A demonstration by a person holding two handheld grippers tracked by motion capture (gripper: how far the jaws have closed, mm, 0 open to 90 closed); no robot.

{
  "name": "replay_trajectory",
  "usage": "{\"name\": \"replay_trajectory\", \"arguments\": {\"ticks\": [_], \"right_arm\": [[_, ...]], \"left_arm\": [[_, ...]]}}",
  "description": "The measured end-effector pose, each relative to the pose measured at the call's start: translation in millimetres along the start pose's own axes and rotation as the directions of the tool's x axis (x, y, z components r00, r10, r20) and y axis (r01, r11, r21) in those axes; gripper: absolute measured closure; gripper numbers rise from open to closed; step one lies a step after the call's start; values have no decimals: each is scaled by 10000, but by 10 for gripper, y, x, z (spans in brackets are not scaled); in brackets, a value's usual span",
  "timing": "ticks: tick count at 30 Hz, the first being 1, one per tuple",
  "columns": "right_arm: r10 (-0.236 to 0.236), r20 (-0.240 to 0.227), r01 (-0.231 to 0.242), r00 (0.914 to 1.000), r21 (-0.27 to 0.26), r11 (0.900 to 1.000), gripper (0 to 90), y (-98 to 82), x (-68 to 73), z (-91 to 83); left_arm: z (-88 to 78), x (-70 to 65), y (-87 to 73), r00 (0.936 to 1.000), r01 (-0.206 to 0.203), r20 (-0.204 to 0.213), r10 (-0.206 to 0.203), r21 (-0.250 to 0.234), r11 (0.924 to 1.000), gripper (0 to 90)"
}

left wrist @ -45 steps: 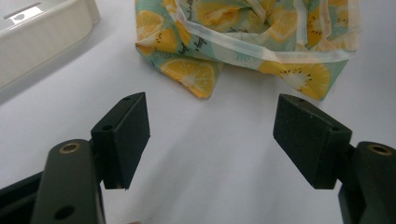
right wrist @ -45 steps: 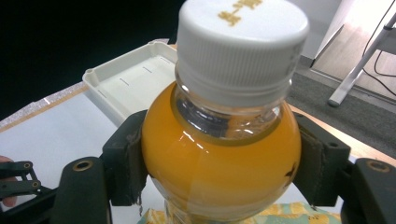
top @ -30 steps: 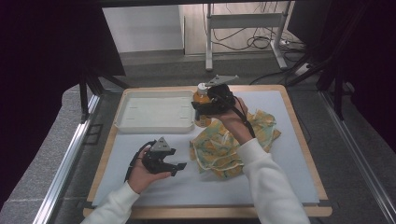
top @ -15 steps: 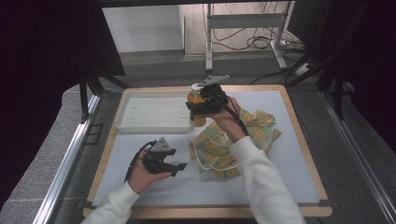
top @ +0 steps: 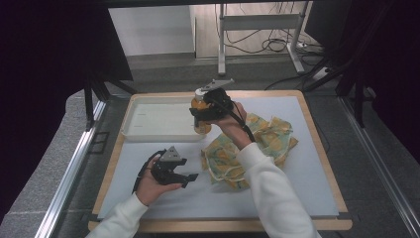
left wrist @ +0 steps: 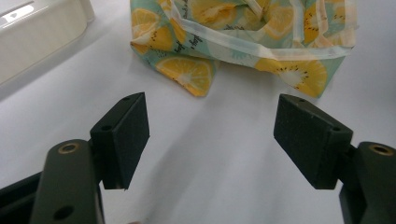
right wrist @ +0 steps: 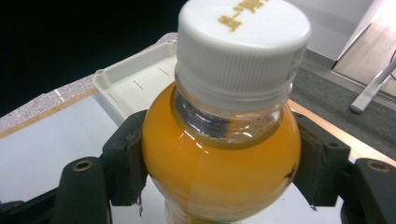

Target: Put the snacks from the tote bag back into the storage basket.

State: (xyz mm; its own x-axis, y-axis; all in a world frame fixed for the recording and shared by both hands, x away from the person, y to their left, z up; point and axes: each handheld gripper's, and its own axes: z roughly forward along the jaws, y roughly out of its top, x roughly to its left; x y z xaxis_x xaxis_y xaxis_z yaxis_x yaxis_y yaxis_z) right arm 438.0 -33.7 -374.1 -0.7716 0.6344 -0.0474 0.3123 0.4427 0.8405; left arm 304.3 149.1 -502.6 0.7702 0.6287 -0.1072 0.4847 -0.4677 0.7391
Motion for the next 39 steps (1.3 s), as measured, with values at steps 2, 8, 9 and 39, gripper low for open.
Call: {"name": "replay_trajectory", "arguments": {"ticks": [2, 8, 9, 39], "right_arm": [[-46, -30, 46, 10000, -24, 10000, 296, 22, 24, 15], [-129, -83, 129, 9999, -23, 9999, 296, 69, 80, 81], [-130, -85, 130, 9999, -18, 9999, 296, 73, 83, 90], [372, 517, -412, 9980, 790, 9960, 296, 17, 3, 778]], "left_arm": [[1, 1, -1, 10000, 14, -2, -14, -5, 10000, 268], [-2, -3, 0, 10000, 7, -17, -8, -17, 10000, 267], [-2, -3, 0, 10000, 3, -19, -3, -17, 10000, 267], [-1, -17, 15, 10000, -69, 71, 69, 14, 10000, 267]]}}
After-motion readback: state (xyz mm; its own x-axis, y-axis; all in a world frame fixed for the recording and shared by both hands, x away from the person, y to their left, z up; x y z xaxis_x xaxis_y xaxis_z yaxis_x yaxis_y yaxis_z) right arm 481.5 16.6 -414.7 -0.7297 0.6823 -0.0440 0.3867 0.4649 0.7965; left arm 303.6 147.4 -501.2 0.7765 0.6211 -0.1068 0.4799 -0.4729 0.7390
